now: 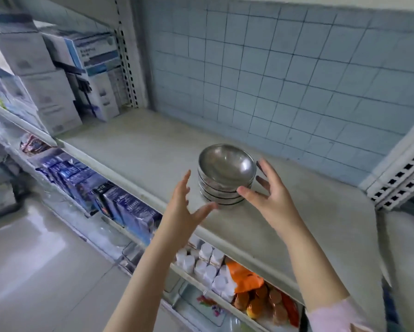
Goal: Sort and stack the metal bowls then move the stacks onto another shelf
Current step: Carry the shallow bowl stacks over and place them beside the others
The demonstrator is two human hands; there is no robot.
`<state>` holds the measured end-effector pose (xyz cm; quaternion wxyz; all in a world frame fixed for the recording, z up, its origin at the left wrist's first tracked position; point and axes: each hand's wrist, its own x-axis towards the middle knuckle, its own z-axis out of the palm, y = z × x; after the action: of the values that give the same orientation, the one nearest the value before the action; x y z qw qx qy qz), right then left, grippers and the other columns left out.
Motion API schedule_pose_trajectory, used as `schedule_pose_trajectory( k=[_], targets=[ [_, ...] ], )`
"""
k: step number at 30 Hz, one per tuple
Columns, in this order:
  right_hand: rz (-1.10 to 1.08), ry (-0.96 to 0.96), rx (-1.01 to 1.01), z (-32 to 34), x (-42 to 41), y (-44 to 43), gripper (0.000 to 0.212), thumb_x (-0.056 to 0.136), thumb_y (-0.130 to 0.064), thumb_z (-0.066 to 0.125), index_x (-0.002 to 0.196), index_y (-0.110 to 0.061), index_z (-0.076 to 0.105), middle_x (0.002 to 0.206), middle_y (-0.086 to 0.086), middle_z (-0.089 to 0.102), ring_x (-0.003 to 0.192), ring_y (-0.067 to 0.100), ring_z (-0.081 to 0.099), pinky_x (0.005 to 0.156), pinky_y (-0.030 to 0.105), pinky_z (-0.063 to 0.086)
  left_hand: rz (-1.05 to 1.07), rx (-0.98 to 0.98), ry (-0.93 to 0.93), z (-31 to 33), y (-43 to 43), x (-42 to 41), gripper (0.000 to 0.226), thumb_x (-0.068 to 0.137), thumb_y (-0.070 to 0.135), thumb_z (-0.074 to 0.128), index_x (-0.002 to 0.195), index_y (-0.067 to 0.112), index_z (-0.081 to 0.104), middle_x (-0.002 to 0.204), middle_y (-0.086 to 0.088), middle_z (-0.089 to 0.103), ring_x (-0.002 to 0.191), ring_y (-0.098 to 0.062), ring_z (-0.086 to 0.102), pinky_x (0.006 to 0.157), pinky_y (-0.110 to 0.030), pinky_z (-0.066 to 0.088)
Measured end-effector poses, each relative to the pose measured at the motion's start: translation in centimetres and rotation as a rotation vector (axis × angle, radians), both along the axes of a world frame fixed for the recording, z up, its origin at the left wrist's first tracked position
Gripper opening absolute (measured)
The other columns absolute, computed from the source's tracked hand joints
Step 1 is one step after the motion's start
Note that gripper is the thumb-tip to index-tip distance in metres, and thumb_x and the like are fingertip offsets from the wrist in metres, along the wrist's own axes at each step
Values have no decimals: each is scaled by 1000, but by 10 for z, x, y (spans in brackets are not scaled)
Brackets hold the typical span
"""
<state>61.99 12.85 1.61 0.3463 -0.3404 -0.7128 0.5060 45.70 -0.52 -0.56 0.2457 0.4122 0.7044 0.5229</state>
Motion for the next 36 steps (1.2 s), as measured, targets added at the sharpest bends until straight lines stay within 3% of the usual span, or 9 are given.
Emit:
schedule_pose_trajectory(
  k=[3, 6, 10, 13, 16, 19, 24, 29, 36],
  targets=[
    [-63, 0, -52, -3, -13, 0, 99, 62, -46, 83, 150, -34, 38, 148, -18, 47, 135, 1, 47, 108, 29, 45, -157, 33, 0, -5, 28, -30, 98, 60, 64, 68, 142, 46, 18, 141, 16, 35, 132, -4, 35, 112, -39, 35],
    [-114, 7, -59, 1, -16, -8, 88, 65, -35, 82, 145, -35, 45, 137, -21, 58, 123, -3, 57, 91, 15, 50, -284, 57, 17, -11, 41, -51, 87, 61, 66, 71, 134, 51, 24, 131, 34, 39, 129, 0, 41, 109, -39, 38],
    [-177, 17, -53, 5, -21, -18, 94, 63, -27, 81, 147, -30, 41, 117, -40, 63, 109, -6, 65, 82, 13, 51, -364, 96, -42, -14, 49, -65, 84, 57, 61, 73, 130, 52, 32, 127, 32, 48, 121, 14, 43, 105, -37, 44],
    [-226, 15, -59, 3, -24, -24, 94, 64, -35, 85, 147, -36, 40, 126, -38, 59, 121, -2, 60, 95, 21, 52, -423, 105, -55, -18, 52, -73, 88, 59, 64, 74, 134, 48, 31, 131, 24, 48, 124, 13, 41, 104, -37, 45],
    [-245, 75, -139, 2, -31, -33, 104, 55, -52, 92, 144, -42, 39, 143, -26, 51, 125, 2, 58, 97, 24, 50, -528, 93, -73, -23, 54, -79, 108, 60, 58, 81, 147, 35, 21, 147, 16, 33, 136, -5, 37, 108, -39, 42],
    [-270, 144, -166, 3, -39, -43, 109, 52, -49, 94, 145, -32, 40, 146, -12, 52, 123, 5, 60, 90, 20, 51, -593, 87, -143, -21, 55, -82, 105, 62, 33, 83, 145, 41, 20, 142, 22, 38, 126, -6, 49, 100, -25, 48],
    [-360, 179, -87, 31, -21, -71, 95, 60, -46, 91, 142, -37, 44, 145, -14, 55, 130, 7, 55, 93, 19, 50, -641, 187, -112, 7, 48, -72, 96, 58, 44, 80, 139, 46, 29, 122, 45, 46, 114, 9, 52, 89, -12, 47],
    [-474, 188, 8, 54, 25, -105, 80, 70, -24, 85, 139, -39, 48, 143, -15, 56, 128, 10, 58, 96, 24, 52, -790, 248, -58, 37, 45, -33, 96, 59, 49, 81, 141, 44, 31, 129, 31, 50, 115, 3, 54, 88, -14, 49],
    [-644, 146, 9, 65, 133, -166, 77, 70, -25, 79, 138, -42, 48, 140, -19, 58, 126, 6, 59, 104, 30, 50, -961, 263, -69, 48, 24, 83, 93, 57, 54, 79, 136, 53, 29, 124, 44, 46, 112, 9, 53, 86, -11, 48]
  ],
)
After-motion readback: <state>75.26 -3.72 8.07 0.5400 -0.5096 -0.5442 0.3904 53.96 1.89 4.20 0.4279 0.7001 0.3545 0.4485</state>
